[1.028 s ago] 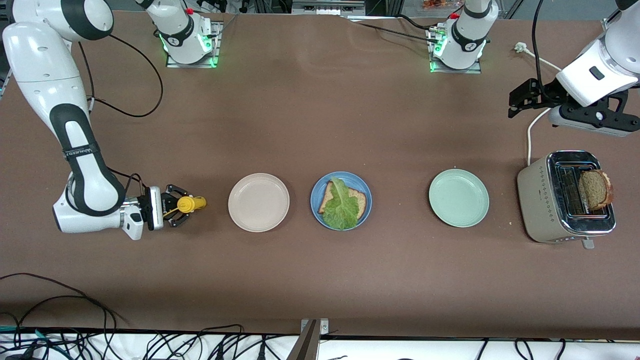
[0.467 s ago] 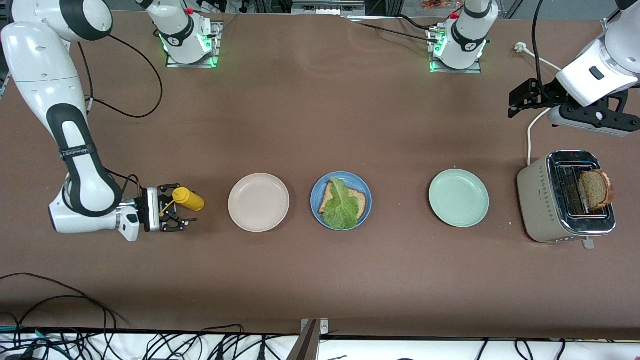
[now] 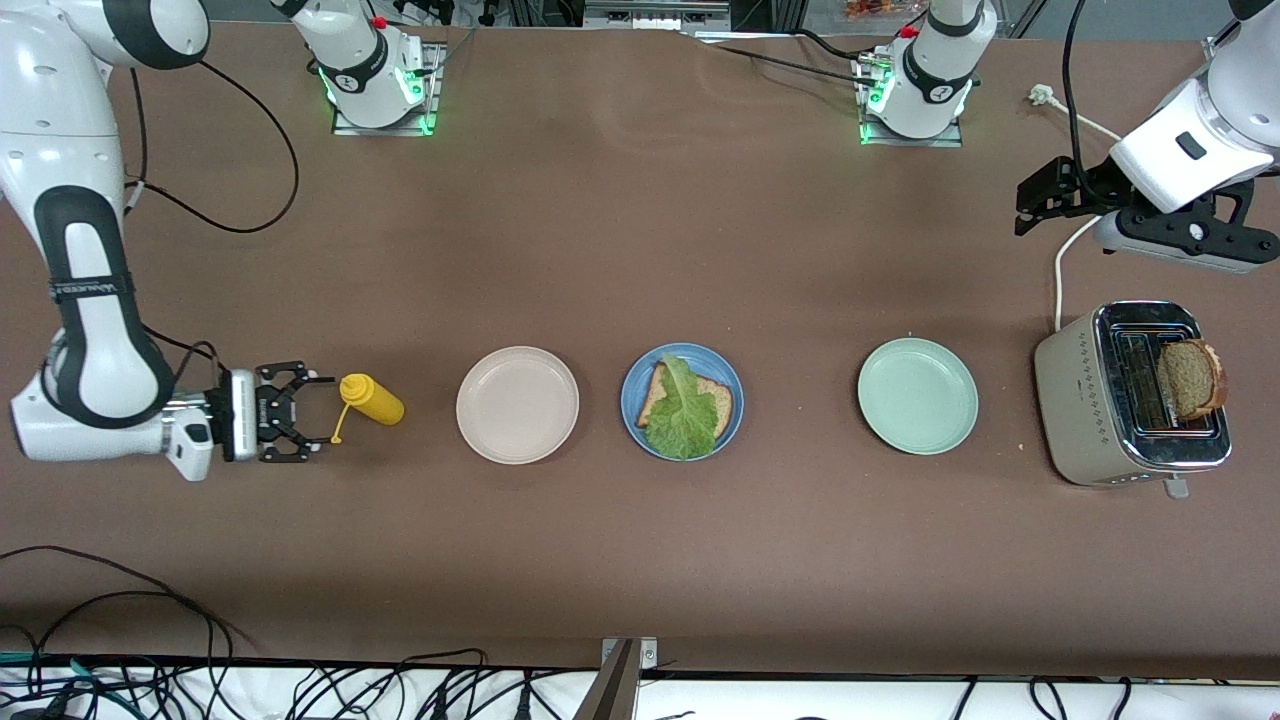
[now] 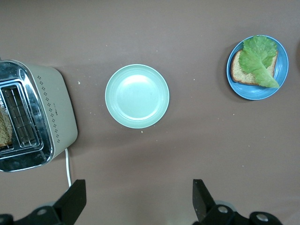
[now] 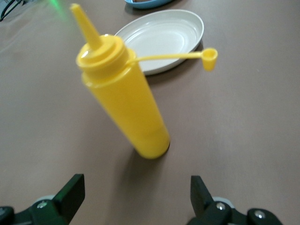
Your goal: Make sandwich in blue plate with both arms
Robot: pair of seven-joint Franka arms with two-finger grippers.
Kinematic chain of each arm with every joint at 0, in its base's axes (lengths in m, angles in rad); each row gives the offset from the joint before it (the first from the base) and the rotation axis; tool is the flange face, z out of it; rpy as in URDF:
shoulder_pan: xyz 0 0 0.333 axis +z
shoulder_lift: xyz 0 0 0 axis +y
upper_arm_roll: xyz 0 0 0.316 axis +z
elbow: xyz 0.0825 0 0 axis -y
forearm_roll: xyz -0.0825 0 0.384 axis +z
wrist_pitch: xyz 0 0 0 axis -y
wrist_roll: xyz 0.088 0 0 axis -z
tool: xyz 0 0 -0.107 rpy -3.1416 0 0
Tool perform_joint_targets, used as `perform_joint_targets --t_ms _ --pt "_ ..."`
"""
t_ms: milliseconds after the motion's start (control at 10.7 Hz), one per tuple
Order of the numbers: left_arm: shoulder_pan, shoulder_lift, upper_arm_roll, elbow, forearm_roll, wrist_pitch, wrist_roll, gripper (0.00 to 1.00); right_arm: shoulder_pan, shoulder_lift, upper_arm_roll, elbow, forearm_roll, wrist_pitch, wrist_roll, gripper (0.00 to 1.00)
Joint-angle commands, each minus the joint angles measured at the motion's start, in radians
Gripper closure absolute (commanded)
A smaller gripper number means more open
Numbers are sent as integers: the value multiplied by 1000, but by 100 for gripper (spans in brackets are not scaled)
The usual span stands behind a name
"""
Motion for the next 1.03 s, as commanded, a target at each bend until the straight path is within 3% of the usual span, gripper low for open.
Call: perform_joint_targets --t_ms 0,280,467,935 --pt "4 3 -1 20 -8 -16 -2 0 3 -101 -76 -16 -52 -50 82 0" --pt "6 3 -1 20 -8 -16 -1 0 9 -221 -97 -29 -149 -99 381 0" --pt "6 3 0 20 -8 -16 1 0 56 -298 -132 -58 -166 -126 612 0" --pt "7 3 0 20 -8 -16 2 0 176 -546 -153 -198 -287 -112 1142 0"
